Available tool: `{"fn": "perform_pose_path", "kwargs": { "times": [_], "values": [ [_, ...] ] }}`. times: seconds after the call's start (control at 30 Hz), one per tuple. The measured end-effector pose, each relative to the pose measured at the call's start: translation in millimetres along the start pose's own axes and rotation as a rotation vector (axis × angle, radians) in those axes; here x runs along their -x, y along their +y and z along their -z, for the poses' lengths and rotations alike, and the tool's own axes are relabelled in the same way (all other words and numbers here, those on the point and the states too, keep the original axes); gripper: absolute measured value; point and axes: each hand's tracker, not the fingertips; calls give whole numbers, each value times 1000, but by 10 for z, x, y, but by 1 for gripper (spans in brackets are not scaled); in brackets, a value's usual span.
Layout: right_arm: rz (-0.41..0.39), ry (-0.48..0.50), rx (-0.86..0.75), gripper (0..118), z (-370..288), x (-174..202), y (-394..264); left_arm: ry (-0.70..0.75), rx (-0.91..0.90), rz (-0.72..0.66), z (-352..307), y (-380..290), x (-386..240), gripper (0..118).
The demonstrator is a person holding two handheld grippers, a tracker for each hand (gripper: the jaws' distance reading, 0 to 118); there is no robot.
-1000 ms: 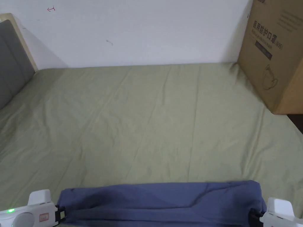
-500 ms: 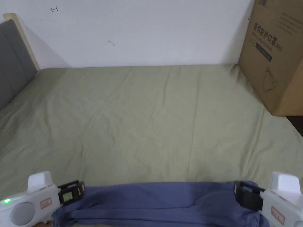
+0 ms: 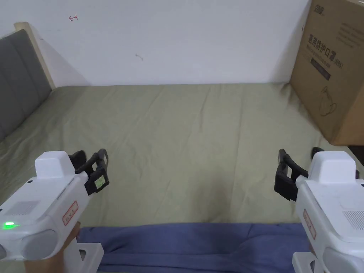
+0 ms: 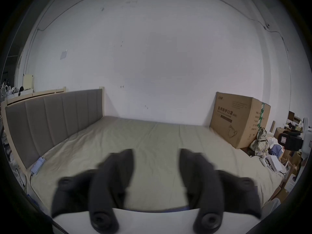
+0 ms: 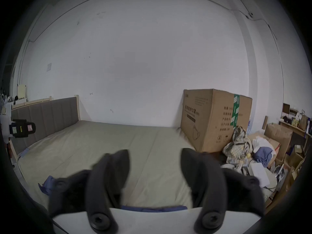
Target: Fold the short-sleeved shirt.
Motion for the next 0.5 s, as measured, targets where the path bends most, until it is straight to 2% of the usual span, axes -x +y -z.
{"fn": "perform_pose_path", "kwargs": {
  "times": [0.03, 0.1, 0.17, 0.33, 0.43, 0.5],
  "values": [
    [-12, -1, -13, 0, -10, 34, 4, -4, -17, 12, -10, -27, -28, 1],
    [-38, -17, -34, 0, -17, 82, 19, 13, -27, 31, -25, -63, -76, 0],
    [-30, 8, -25, 0, -17, 106, 40, -28, 6, 34, -2, -52, -76, 0],
    [-6, 17, -28, 0, -14, 159, 53, -13, 55, 52, 38, -68, -31, 0],
    [2, 28, -20, 0, 25, 165, 53, 0, 217, -27, 171, -100, 123, 0],
    [-1, 30, -14, 0, 55, 178, 45, -25, 335, -139, 305, -205, 348, 0]
  ]
}}
